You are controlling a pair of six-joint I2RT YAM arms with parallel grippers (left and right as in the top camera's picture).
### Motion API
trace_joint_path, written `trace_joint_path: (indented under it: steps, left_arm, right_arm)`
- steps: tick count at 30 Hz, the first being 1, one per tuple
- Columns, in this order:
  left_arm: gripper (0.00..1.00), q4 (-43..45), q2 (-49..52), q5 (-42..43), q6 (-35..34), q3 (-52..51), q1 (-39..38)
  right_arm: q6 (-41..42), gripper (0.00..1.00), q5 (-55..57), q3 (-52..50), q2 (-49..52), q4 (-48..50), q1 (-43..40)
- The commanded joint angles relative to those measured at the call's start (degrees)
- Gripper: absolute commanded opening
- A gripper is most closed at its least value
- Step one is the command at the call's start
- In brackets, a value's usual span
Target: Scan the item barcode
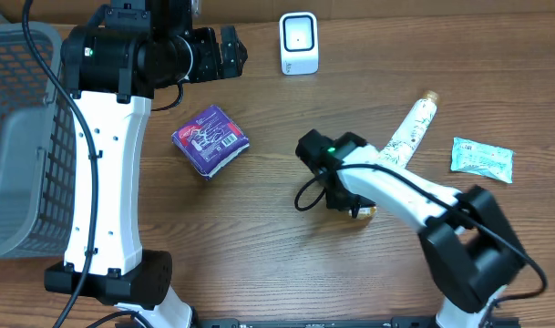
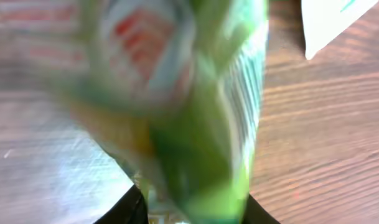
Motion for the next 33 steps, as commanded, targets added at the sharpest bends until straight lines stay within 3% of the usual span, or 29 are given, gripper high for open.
trace_joint_path:
  steps: [1, 8, 17, 23, 27, 33]
  left_arm:
    - [1.00, 0.20, 0.24, 0.09, 0.70, -0.11, -0.35]
    - [0.99, 0.20, 0.24, 0.09, 0.70, -0.11, -0.35]
    - [1.00, 0.20, 0.24, 0.09, 0.70, -0.11, -0.35]
    - [1.00, 0.20, 0.24, 0.09, 0.70, -0.09, -0.35]
    - [1.00, 0.20, 0.24, 0.09, 0.70, -0.09, -0.35]
    - [0.99, 0.20, 0.24, 0.09, 0.70, -0.09, -0.35]
  right_arm:
    - [-0.28, 0.24, 3.96, 0.70, 1.92, -0.35, 0.46]
    - [-0.28, 0.41, -3.02, 1.09, 1.92, 0.55, 3.63]
    - [0.20, 0.69, -3.67, 4.07, 1.92, -0.61, 11.02]
    - [0.09, 0.71, -4.61, 12.79, 1.92, -1.84, 12.26]
    - [0.68, 0.80, -6.75, 14.40, 1.92, 0.50, 12.50]
    - [15.26, 0.83, -8.94, 14.40, 1.81, -3.93, 7.21]
